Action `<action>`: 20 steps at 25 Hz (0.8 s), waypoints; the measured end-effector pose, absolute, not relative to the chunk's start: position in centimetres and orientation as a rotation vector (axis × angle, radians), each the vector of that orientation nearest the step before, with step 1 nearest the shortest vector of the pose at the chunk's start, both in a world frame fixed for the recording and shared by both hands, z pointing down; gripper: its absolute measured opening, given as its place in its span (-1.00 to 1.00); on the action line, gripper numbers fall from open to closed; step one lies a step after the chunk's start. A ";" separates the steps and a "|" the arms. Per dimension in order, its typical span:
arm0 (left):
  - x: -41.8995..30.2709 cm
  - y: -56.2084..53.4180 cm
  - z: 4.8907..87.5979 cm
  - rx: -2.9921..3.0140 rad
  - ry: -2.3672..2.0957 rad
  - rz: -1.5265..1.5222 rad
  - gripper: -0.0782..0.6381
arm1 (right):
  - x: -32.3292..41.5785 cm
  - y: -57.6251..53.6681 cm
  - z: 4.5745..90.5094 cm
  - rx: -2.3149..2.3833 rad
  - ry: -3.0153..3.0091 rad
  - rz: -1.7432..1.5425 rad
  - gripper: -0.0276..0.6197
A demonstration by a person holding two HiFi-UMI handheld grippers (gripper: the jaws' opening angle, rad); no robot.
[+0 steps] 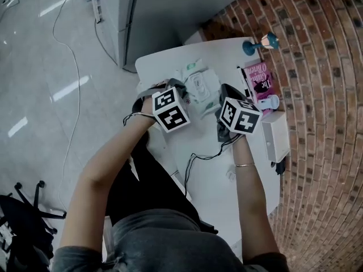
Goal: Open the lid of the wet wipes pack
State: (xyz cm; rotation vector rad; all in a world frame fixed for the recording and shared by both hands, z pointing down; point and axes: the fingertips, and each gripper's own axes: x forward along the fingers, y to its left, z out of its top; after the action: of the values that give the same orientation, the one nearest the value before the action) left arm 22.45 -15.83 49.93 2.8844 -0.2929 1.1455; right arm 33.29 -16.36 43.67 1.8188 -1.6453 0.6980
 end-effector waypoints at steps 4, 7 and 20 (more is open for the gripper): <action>22.2 -16.1 48.7 2.887 -0.308 1.137 -0.59 | 33.0 -15.2 42.9 1.899 -1.688 0.774 -0.90; 21.8 -16.2 48.0 2.894 -0.325 1.132 -0.61 | 32.4 -14.5 42.2 1.953 -1.718 0.798 -0.89; 19.1 -16.2 44.0 2.872 -0.483 0.960 -0.67 | 29.5 -10.2 40.2 2.125 -1.800 0.843 -0.90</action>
State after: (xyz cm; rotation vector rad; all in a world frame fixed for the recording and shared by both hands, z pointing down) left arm 19.09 -16.20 44.03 2.8718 -0.4828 0.9603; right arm 29.54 -10.22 40.17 2.1249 -1.7999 0.8434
